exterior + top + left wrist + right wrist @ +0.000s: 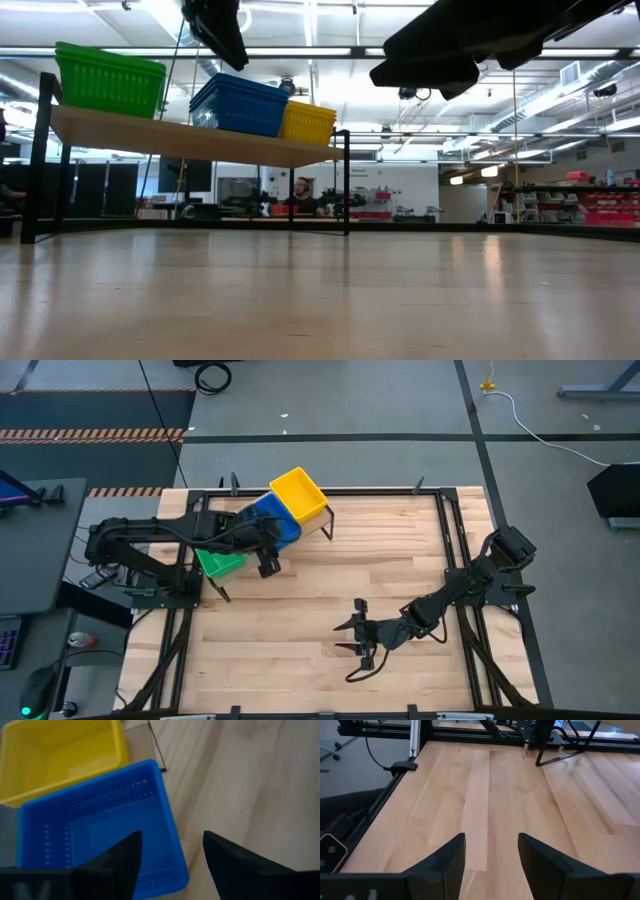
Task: Stack baskets on shelf by color
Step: Adjust the baskets on the shelf
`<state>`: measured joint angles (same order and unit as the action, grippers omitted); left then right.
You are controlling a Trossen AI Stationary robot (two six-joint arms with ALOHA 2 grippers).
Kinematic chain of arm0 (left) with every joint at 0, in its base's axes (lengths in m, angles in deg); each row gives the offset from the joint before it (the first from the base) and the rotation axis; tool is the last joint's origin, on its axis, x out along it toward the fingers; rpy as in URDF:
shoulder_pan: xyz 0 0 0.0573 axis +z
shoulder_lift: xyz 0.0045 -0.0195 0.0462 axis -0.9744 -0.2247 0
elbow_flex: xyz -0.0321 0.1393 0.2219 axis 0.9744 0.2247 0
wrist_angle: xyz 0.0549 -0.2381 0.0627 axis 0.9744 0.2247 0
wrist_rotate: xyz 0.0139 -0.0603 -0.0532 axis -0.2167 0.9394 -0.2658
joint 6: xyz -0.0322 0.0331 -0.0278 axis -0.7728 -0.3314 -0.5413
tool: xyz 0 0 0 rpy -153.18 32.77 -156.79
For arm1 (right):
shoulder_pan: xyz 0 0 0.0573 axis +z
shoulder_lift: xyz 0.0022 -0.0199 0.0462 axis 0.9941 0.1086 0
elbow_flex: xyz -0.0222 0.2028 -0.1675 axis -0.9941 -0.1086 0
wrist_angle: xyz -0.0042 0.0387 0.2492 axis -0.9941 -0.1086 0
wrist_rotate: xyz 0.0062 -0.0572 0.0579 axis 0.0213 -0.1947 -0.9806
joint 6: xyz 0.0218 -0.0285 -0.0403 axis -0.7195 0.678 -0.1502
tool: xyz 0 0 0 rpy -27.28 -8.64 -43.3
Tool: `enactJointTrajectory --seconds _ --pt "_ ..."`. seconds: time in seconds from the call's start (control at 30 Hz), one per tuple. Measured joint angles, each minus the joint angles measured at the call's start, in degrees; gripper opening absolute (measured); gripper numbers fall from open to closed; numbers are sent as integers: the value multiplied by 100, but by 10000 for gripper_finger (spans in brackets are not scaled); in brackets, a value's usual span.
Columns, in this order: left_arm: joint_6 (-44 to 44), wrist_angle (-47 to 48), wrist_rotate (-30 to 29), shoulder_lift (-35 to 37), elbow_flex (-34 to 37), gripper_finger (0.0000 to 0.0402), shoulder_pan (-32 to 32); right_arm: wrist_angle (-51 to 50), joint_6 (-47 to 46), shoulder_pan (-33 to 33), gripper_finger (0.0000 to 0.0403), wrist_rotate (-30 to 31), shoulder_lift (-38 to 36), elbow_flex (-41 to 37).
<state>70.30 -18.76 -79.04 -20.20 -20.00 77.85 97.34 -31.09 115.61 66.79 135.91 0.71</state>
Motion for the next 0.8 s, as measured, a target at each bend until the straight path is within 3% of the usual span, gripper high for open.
enactJointTrajectory --seconds 0.4,0.8 --pt "77 56 -135 -581 -1 193 142 -42 -487 8 187 -10 0 0" --pt "-180 328 -264 -675 1 152 236 -107 -590 8 187 -7 0 0"
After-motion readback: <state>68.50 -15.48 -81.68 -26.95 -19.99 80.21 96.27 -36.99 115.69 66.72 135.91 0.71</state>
